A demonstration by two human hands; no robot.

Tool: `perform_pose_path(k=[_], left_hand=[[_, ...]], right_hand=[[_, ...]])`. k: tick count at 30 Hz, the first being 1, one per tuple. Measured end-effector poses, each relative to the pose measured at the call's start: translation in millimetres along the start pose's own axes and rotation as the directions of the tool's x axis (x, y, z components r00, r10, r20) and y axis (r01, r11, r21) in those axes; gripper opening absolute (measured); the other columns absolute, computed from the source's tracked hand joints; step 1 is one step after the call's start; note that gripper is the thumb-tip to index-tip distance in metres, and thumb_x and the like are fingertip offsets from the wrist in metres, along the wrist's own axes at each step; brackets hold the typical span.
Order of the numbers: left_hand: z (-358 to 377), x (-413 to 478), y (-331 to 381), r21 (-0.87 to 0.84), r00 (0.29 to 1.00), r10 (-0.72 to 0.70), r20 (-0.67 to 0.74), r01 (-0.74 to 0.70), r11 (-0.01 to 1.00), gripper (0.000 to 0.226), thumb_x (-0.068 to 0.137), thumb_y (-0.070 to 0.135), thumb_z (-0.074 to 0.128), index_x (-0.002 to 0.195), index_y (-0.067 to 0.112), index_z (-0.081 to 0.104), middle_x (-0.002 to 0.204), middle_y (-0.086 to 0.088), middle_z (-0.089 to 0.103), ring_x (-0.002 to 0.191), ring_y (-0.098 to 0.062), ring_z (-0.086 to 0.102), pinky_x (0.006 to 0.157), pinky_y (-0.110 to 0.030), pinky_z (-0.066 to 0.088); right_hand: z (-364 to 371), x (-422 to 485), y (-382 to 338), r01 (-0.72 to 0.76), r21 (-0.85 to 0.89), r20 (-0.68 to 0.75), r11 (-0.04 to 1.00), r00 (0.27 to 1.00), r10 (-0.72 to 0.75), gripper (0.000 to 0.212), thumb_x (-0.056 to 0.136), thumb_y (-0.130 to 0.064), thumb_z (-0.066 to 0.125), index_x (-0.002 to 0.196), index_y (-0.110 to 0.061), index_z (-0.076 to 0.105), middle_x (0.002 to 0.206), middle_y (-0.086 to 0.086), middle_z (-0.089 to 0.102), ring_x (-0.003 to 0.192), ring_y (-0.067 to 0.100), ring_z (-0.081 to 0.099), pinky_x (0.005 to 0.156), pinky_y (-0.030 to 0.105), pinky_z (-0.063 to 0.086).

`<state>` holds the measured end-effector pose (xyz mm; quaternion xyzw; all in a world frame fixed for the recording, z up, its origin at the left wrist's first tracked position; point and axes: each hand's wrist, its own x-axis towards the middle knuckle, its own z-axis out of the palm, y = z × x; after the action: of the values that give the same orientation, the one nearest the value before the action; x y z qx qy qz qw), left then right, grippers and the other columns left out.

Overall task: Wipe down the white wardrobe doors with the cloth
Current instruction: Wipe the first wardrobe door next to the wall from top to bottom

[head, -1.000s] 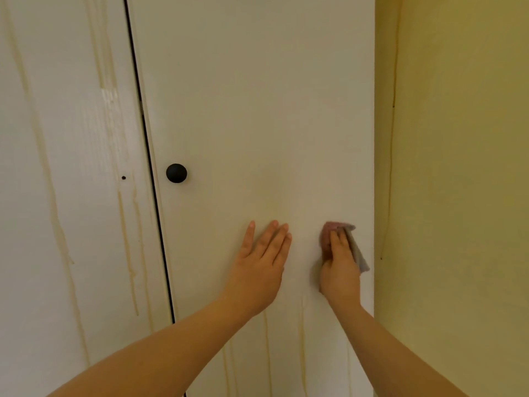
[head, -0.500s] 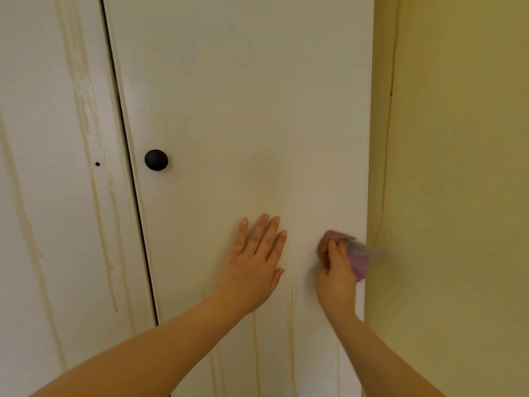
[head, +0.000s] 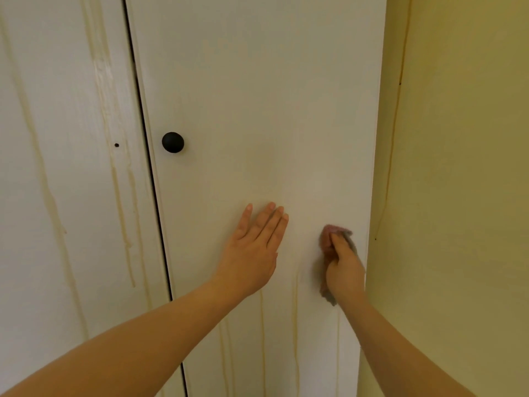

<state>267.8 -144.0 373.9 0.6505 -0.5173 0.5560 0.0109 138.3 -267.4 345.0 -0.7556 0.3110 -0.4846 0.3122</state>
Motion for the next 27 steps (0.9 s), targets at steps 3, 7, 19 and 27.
perform_pose_path(k=[3,7,19,27], left_hand=[[-7,-13,-1,-0.018,0.997,-0.047,-0.057,0.046,0.999,0.058,0.084,0.022,0.043,0.139,0.002,0.039,0.145,-0.013,0.043,0.138,-0.027,0.026,0.115,-0.051,0.005],[-10,-34,-13,0.029,0.997,-0.060,-0.041,0.061,0.998,0.064,0.081,0.020,0.051,0.140,0.003,0.033,0.147,-0.012,0.040,0.140,-0.027,0.024,0.116,-0.051,0.001],[-45,-82,-45,-0.260,0.913,-0.285,-0.292,0.211,0.942,0.018,0.085,0.011,0.047,0.102,0.013,0.049,0.084,-0.009,0.062,0.075,-0.019,0.048,0.061,-0.028,0.040],[-40,-72,-33,-0.454,0.987,-0.138,-0.078,0.088,0.887,0.044,0.076,0.012,0.063,0.118,0.006,0.047,0.127,-0.019,0.055,0.112,-0.033,0.058,0.090,-0.037,0.050]], right_hand=[[4,9,-5,-0.122,0.011,0.003,0.992,0.992,0.122,0.048,0.098,-0.002,0.031,0.141,-0.021,0.035,0.138,0.005,0.043,0.119,0.032,0.046,0.075,0.022,0.044],[37,-32,-31,0.164,-0.004,0.121,0.986,0.979,-0.163,0.044,0.092,0.004,0.040,0.134,-0.007,0.046,0.138,0.013,0.045,0.128,0.027,0.040,0.107,0.034,0.030],[80,-68,-93,0.456,0.034,0.070,0.889,0.887,-0.457,0.048,0.084,0.007,0.048,0.128,-0.010,0.054,0.139,0.011,0.047,0.118,0.035,0.044,0.101,0.027,0.029],[50,-65,-108,0.225,0.331,0.310,0.916,0.891,-0.331,0.058,0.092,0.000,0.048,0.142,-0.022,0.031,0.126,-0.003,0.050,0.114,0.011,0.049,0.094,0.025,0.046]])
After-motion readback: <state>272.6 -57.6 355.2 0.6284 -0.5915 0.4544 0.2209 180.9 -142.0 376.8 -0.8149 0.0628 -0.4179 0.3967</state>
